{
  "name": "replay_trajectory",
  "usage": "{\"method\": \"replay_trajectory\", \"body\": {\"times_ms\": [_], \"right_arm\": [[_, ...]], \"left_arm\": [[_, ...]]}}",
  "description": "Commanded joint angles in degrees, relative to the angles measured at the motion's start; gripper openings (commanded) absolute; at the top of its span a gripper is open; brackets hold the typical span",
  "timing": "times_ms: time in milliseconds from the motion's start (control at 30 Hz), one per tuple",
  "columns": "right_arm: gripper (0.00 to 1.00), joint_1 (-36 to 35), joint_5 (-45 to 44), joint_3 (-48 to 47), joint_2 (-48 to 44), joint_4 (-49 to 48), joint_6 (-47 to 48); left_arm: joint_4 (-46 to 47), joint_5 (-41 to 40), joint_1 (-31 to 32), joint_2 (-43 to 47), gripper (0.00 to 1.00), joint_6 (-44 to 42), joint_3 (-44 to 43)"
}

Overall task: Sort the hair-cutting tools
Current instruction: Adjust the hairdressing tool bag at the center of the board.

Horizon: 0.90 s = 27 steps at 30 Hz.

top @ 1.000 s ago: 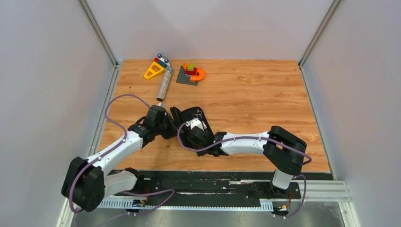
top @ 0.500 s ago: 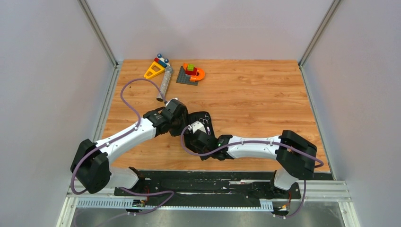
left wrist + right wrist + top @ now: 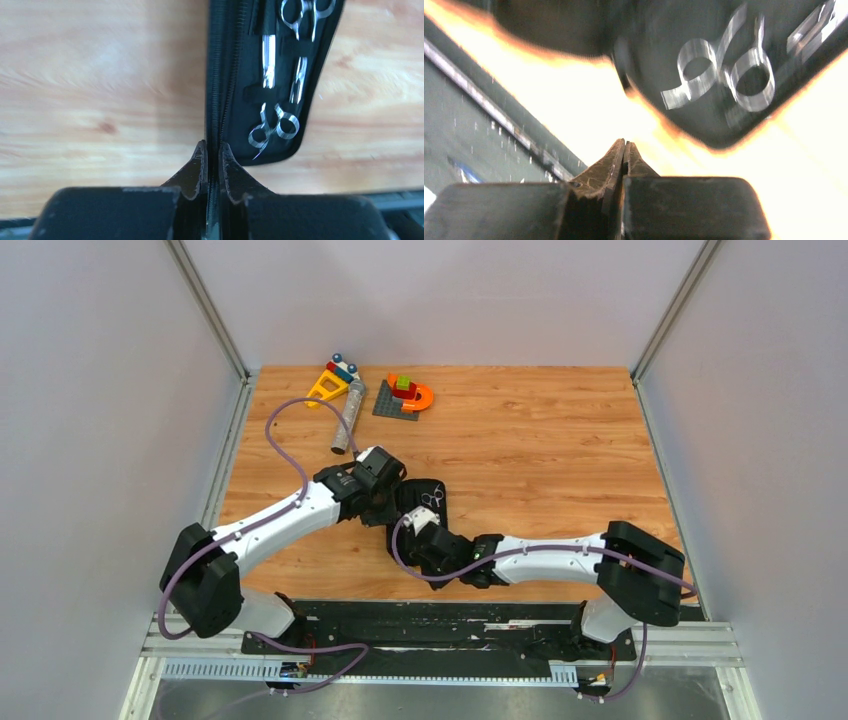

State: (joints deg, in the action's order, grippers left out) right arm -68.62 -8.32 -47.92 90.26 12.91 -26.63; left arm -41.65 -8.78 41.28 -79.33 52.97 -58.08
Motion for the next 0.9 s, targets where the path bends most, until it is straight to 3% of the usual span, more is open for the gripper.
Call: {"method": "replay_trajectory", "body": {"times_ms": [0, 233, 467, 600, 867], "right_arm": [[0.00, -2.84, 7.35, 3.72, -3.53, 3.87, 3.15], [0.00, -0.26, 9.07, 6.86, -2.77, -5.52, 3.06], [0.00, 0.49, 0.20, 12.50, -8.95, -9.59, -1.14], [0.15, 0.68, -5.60, 15.83, -14.83, -9.97, -4.63], [0.42, 0.72, -9.41, 17.57, -21.46, -9.96, -5.53]], "left_arm": [[0.90, -15.87, -1.99, -1.20, 0.10, -4.83, -2.92], [7.50, -5.59, -1.43, -1.23, 0.34, -4.86, -5.16], [9.75, -0.80, -0.01, -4.73, 0.60, -4.25, -6.82], [12.90, 2.84, 0.66, -7.69, 0.72, -4.74, -7.88], [17.77, 14.99, 2.88, -19.54, 0.80, -7.28, -12.88]]}}
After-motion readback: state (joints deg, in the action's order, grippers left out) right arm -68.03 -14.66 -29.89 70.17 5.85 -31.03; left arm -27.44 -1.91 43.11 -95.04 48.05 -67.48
